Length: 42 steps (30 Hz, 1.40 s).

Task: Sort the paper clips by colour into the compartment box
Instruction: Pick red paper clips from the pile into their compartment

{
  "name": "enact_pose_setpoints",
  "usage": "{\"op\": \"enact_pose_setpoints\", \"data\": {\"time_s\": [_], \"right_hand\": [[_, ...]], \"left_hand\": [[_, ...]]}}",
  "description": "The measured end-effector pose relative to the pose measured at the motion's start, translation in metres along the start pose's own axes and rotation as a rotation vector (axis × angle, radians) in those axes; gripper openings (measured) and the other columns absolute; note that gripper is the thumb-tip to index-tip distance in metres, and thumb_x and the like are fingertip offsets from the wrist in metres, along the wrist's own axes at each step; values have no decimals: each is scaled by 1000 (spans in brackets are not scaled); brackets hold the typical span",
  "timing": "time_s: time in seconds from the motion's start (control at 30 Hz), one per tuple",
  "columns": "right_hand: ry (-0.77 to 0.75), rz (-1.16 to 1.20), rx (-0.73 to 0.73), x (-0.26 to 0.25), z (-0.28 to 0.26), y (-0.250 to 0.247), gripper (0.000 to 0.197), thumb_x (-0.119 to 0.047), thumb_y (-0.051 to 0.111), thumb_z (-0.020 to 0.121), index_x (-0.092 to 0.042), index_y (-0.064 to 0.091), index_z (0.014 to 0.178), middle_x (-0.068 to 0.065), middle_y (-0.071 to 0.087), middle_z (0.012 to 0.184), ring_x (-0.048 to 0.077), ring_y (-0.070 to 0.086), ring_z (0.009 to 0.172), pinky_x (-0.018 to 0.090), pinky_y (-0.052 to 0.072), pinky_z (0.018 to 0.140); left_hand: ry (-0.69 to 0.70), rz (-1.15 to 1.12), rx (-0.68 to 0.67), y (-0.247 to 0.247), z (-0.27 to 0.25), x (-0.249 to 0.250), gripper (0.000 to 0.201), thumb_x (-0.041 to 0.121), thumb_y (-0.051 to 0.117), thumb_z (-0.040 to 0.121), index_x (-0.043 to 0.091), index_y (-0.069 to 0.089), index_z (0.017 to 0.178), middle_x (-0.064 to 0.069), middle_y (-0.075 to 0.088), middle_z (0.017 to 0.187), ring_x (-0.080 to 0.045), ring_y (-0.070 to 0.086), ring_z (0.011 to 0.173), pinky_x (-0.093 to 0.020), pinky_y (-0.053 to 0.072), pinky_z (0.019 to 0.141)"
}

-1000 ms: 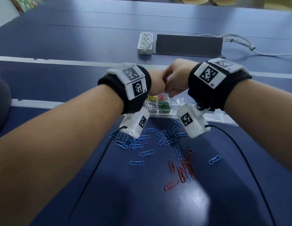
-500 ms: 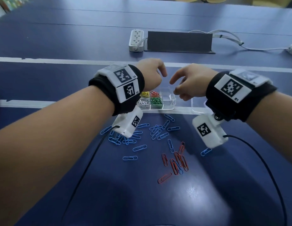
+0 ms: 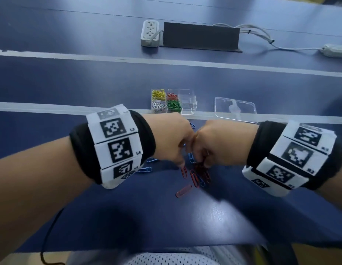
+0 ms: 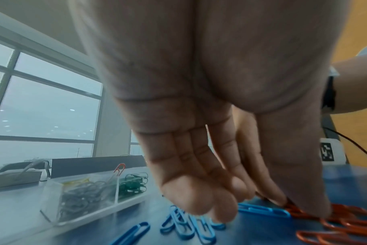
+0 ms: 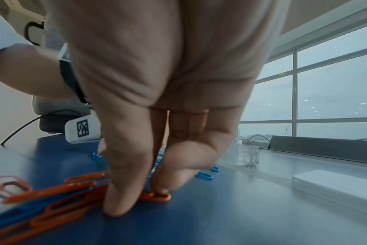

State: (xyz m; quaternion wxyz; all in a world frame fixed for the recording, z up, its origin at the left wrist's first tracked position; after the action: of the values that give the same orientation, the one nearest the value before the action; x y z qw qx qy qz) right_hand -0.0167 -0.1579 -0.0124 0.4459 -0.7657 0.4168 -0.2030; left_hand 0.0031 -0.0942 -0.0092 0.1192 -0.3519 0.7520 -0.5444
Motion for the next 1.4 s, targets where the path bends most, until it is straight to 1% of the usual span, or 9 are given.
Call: {"op": "enact_pose_setpoints", "data": {"time_s": [0.13, 0.3, 0.47, 0.67, 0.93, 1.0, 1.1, 1.27, 1.4], "right_hand": [[-10, -43, 74, -2, -9, -1, 16, -28, 59, 79, -24, 70, 90, -2, 70, 83, 19, 55, 74, 30, 50, 72], [110, 83, 146, 10, -15, 7, 31, -23, 53, 74, -29, 59, 104, -8, 49, 68, 20, 44, 69, 28, 44, 66], [220, 348, 226, 17, -29, 10, 20, -17, 56, 74, -26, 72, 83, -11, 61, 70, 5, 53, 64, 20, 45, 74], [218, 319, 217, 2, -31, 19, 10, -29, 68, 72, -25, 68, 82, -11, 58, 68, 14, 55, 72, 30, 51, 76], [237, 270, 243, 4, -26, 19, 24, -21, 59, 74, -27, 38, 82, -8, 48, 73, 23, 49, 76, 29, 42, 66], [255, 253, 240, 4, -23, 22, 24, -24, 59, 74, -26, 38, 84, -3, 48, 78, 26, 50, 78, 29, 40, 65], [265, 260, 240, 5, -21, 25, 20, -23, 58, 75, -27, 40, 84, -3, 49, 81, 24, 47, 78, 28, 38, 65], [239, 266, 234, 5, -20, 25, 10, -21, 57, 76, -27, 49, 77, -10, 44, 70, 17, 43, 75, 28, 43, 72], [247, 467, 182, 11, -21, 24, 11, -16, 60, 74, -25, 57, 68, -11, 54, 59, 4, 52, 58, 22, 47, 66]], "left_hand": [[26, -41, 41, 1, -2, 2, 19, 41, 70, 76, 28, 70, 90, 14, 47, 62, -4, 46, 59, -17, 37, 59], [120, 8, 30, 8, -4, 13, 27, 37, 68, 78, 32, 70, 105, 10, 55, 86, -9, 50, 80, -20, 42, 73], [132, 30, -25, 17, -4, 17, 14, 28, 66, 79, 25, 73, 91, 5, 67, 93, -16, 60, 94, -30, 51, 82], [114, 84, 8, 18, -9, 18, 13, 25, 55, 77, 18, 65, 73, 1, 68, 84, -19, 58, 79, -28, 52, 73], [83, -167, 36, 16, -19, 18, 17, 15, 55, 76, 23, 56, 91, 11, 49, 60, 0, 43, 55, -20, 41, 62], [81, -192, 8, 19, -22, 18, 25, 14, 49, 79, 27, 58, 98, 11, 50, 64, -2, 45, 60, -24, 45, 71], [83, -195, -64, 27, -25, 19, 14, 20, 45, 79, 28, 56, 80, 10, 54, 72, -10, 51, 72, -32, 50, 80], [63, -109, -56, 33, -29, 22, 21, 41, 58, 78, 23, 47, 71, 2, 60, 85, -18, 54, 79, -35, 51, 78], [73, -32, -33, 31, -23, 29, 16, 30, 63, 79, 23, 50, 75, 1, 61, 89, -21, 54, 85, -30, 49, 75]]}}
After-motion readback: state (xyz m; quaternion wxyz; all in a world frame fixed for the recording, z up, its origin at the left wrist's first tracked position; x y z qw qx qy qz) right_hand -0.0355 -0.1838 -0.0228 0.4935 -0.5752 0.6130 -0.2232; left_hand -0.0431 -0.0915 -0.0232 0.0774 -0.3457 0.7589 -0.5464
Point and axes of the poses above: each hand's wrist, its own z-axis towards the middle knuckle, its own y-axis out of the palm, x = y × z, the point moved 6 cm from there along z, towards the middle knuckle
